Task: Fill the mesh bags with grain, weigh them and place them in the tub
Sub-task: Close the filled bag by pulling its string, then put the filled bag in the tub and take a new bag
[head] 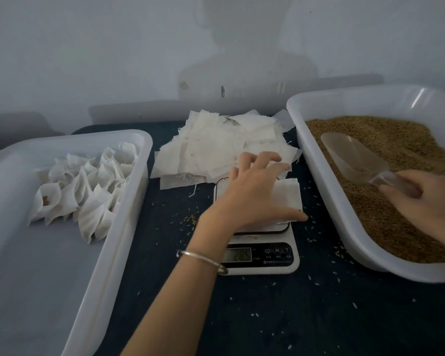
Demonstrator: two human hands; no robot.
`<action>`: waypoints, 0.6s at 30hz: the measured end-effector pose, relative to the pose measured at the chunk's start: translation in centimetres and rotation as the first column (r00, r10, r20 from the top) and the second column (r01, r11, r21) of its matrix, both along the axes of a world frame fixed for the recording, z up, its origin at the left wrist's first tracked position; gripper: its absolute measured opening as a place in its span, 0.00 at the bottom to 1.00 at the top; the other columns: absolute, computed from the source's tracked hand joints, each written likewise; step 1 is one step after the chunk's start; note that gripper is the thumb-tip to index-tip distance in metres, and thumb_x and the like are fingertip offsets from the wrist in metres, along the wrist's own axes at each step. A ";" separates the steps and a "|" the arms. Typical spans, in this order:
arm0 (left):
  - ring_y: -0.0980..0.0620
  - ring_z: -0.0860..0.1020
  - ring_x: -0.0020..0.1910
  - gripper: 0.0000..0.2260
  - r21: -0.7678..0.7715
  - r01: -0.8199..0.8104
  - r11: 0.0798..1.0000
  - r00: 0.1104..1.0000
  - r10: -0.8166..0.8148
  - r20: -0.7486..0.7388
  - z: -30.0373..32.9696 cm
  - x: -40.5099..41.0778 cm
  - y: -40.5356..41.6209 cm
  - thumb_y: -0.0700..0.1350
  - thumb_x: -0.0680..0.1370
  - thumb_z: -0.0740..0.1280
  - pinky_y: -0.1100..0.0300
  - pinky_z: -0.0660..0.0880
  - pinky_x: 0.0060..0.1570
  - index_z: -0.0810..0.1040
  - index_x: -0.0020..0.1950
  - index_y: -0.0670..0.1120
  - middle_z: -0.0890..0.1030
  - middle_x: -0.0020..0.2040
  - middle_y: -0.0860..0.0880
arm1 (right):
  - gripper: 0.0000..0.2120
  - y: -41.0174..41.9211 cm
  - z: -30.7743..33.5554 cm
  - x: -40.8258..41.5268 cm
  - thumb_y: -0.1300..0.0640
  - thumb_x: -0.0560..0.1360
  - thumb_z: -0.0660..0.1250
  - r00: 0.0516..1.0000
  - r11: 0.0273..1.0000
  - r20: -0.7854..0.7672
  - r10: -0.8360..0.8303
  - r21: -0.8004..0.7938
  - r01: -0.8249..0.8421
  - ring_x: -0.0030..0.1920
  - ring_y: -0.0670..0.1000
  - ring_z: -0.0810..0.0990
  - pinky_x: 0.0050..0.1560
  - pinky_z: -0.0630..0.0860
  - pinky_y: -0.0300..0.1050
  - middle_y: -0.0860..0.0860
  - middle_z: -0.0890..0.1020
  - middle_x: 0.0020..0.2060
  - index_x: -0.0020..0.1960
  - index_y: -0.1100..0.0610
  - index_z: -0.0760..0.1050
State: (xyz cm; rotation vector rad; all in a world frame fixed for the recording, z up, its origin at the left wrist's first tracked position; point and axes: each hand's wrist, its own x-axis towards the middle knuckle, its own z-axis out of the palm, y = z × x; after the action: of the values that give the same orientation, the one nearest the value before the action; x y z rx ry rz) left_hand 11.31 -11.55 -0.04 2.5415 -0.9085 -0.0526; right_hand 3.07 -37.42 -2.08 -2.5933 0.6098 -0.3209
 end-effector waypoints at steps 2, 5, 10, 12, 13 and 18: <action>0.53 0.53 0.67 0.31 0.119 -0.007 0.993 1.000 0.003 0.031 -0.8 0.7 -1.0 0.63 0.68 0.72 0.55 0.55 0.58 0.72 0.67 0.54 0.63 0.70 0.57 | 0.17 0.4 0.5 -0.1 0.41 0.72 0.62 1.000 1.000 -0.025 0.004 0.014 -0.003 0.41 0.53 0.77 0.45 0.75 0.52 0.45 0.77 0.37 0.55 0.48 0.76; 0.50 0.61 0.65 0.11 -0.009 -0.108 0.994 0.989 0.108 0.097 -1.7 1.2 -1.3 0.52 0.76 0.66 0.54 0.58 0.56 0.79 0.56 0.51 0.72 0.64 0.55 | 0.14 0.8 0.9 -0.2 0.44 0.74 0.64 0.999 0.999 -0.038 0.012 0.034 -0.010 0.39 0.51 0.76 0.42 0.73 0.49 0.44 0.76 0.36 0.56 0.50 0.77; 0.57 0.78 0.43 0.07 -0.662 -0.407 0.630 0.904 0.171 -0.392 -0.9 0.5 0.5 0.45 0.83 0.56 0.56 0.76 0.43 0.72 0.47 0.50 0.79 0.43 0.51 | 0.15 1.1 1.0 -0.1 0.47 0.76 0.64 0.996 1.000 -0.089 -0.007 0.023 0.009 0.40 0.52 0.75 0.42 0.71 0.48 0.46 0.75 0.38 0.60 0.52 0.75; 0.49 0.79 0.54 0.06 -0.733 -0.571 0.369 0.791 0.008 -0.612 -0.4 0.1 1.3 0.44 0.83 0.57 0.45 0.79 0.52 0.72 0.51 0.49 0.81 0.50 0.49 | 0.17 1.3 1.0 0.0 0.46 0.76 0.63 0.991 1.000 -0.133 -0.007 0.020 0.009 0.43 0.54 0.76 0.47 0.74 0.51 0.49 0.77 0.42 0.62 0.51 0.74; 0.45 0.79 0.58 0.05 -0.725 -0.641 0.252 0.723 -0.118 -0.681 -0.2 -0.1 1.6 0.43 0.83 0.57 0.40 0.78 0.53 0.73 0.53 0.49 0.82 0.53 0.48 | 0.17 1.3 1.0 0.0 0.46 0.77 0.63 0.988 1.000 -0.151 -0.009 0.012 0.011 0.43 0.54 0.77 0.47 0.75 0.51 0.49 0.78 0.43 0.63 0.51 0.73; 0.37 0.77 0.61 0.25 -0.552 -0.834 -0.005 0.466 -0.541 -0.700 1.2 -0.7 2.3 0.53 0.69 0.69 0.40 0.79 0.47 0.75 0.63 0.44 0.82 0.54 0.43 | 0.18 1.7 1.6 -0.2 0.47 0.78 0.63 0.986 1.000 -0.167 -0.014 0.002 0.014 0.42 0.52 0.75 0.41 0.70 0.46 0.49 0.75 0.43 0.66 0.52 0.72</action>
State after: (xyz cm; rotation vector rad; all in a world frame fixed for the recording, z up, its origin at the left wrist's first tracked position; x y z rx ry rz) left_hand 10.66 -9.28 1.18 0.7163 0.1333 -0.4221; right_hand 2.83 -35.75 -0.45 -2.6312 0.6854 -0.1069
